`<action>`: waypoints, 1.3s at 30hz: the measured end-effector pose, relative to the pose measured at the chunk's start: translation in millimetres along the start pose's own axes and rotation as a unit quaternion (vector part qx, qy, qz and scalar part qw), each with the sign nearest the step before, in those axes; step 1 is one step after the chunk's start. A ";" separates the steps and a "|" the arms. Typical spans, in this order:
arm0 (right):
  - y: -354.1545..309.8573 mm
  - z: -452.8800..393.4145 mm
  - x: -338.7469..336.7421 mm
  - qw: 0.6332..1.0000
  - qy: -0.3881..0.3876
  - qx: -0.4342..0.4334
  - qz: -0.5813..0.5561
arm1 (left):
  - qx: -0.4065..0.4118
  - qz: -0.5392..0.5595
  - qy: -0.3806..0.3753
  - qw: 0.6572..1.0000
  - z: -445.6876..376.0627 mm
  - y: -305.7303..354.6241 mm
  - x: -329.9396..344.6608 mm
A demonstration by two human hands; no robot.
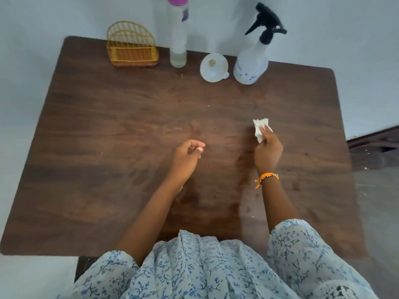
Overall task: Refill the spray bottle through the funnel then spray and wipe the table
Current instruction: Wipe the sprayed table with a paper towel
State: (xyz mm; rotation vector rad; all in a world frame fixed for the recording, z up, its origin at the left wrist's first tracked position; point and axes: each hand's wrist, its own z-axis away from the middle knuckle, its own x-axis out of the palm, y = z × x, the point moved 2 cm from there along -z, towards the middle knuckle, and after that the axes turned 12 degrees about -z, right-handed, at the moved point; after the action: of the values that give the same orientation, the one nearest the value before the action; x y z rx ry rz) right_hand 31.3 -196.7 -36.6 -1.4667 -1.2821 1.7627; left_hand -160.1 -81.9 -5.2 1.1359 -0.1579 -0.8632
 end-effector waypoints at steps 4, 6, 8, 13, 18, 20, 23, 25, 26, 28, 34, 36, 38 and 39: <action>6.2 -25.5 11.9 0.978 -0.126 0.060 0.158 | -0.015 -0.028 -0.029 0.999 -8.2 6.4 12.4; -4.5 -30.7 33.0 0.967 -0.183 0.044 0.172 | -0.020 -0.035 -0.017 0.999 -14.8 7.9 12.8; -13.6 -22.5 53.4 0.964 -0.222 0.019 0.145 | -0.024 -0.039 -0.001 0.999 -20.9 8.1 12.5; -5.3 37.4 54.5 0.919 -0.318 -0.190 0.136 | -0.042 -0.041 0.040 0.997 -32.6 4.6 18.4; 25.7 16.7 -2.0 0.932 -0.276 -0.138 0.193 | -0.051 -0.043 0.021 0.998 -36.1 0.4 30.2; 26.3 -8.7 -8.6 0.960 -0.203 -0.052 0.186 | -0.048 -0.044 0.022 0.998 -35.5 -1.5 31.6; 10.7 -33.3 16.2 0.972 -0.174 -0.011 0.159 | -0.048 -0.042 0.032 0.997 -35.0 -2.6 29.9; -1.4 -27.9 42.9 0.965 -0.221 -0.032 0.140 | -0.047 -0.034 0.045 0.997 -35.0 -2.9 27.1; -4.0 -18.3 54.9 0.954 -0.255 -0.063 0.147 | -0.048 -0.032 0.053 0.997 -35.1 -3.6 25.4; -3.2 12.3 64.9 0.930 -0.314 -0.126 0.141 | -0.048 -0.029 0.070 0.996 -35.3 -4.7 22.2; 17.2 41.0 -4.9 0.913 -0.304 -0.217 0.163 | -0.052 -0.022 0.066 0.996 -35.9 -7.7 25.8; 22.1 18.0 -21.6 0.948 -0.247 -0.104 0.170 | -0.047 -0.022 0.060 0.997 -34.7 -7.6 29.1; 24.3 -6.1 -18.5 0.970 -0.184 -0.004 0.158 | -0.046 -0.024 0.058 0.997 -33.5 -7.4 29.9; 20.9 -15.9 -9.1 0.975 -0.167 0.023 0.146 | -0.048 -0.023 0.060 0.997 -32.7 -7.6 28.8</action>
State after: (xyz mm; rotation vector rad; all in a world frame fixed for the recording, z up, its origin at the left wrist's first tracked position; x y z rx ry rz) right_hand 52.7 -207.9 -50.5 -1.4328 -1.2168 2.2963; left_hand -127.5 -78.6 -34.9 1.1012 0.0088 -0.8310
